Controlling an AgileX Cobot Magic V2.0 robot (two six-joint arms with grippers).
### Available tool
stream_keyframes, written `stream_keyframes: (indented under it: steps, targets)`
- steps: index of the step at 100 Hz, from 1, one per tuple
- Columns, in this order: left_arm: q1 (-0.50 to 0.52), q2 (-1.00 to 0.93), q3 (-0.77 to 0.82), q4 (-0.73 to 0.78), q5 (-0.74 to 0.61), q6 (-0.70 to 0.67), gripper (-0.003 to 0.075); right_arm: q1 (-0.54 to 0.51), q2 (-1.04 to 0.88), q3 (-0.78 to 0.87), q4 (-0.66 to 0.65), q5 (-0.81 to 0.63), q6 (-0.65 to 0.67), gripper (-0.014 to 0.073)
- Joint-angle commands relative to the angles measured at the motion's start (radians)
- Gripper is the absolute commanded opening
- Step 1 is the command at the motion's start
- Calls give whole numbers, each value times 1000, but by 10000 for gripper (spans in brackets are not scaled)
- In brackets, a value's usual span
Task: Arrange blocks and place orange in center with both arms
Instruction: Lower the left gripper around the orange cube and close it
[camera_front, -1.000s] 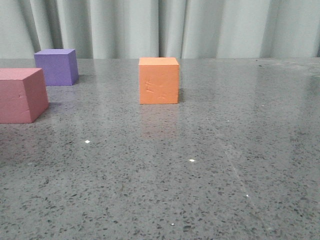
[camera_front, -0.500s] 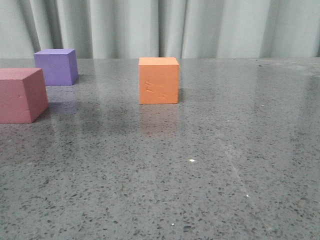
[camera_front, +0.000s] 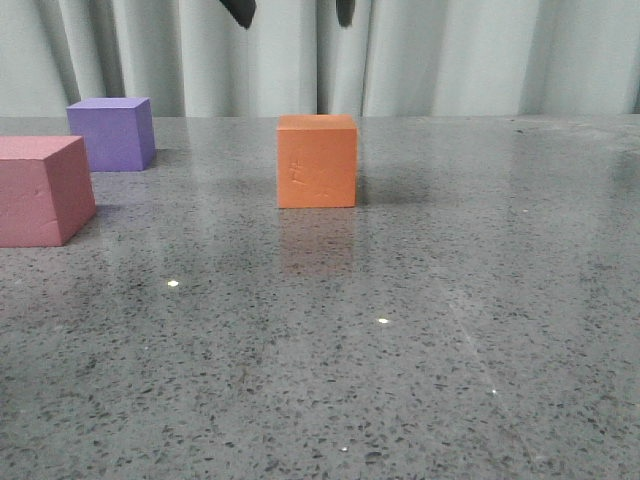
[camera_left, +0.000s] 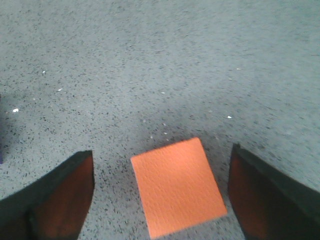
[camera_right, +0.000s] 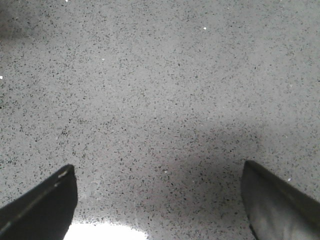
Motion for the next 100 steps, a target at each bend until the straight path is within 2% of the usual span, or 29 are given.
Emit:
stream_keyframes:
  steps: [1,45,100]
  targets:
    - [-9,-3,-77,48,1,-42,527,-8,-5,-21,-6,-60,-11,652]
    - [-9,76,-95,32,20,-147,526,-8,-5,-21,-6,-79,-11,652]
    - [-9,173,-95,-22,20,-182,526,-8,-5,-21,-5,-84,-11,652]
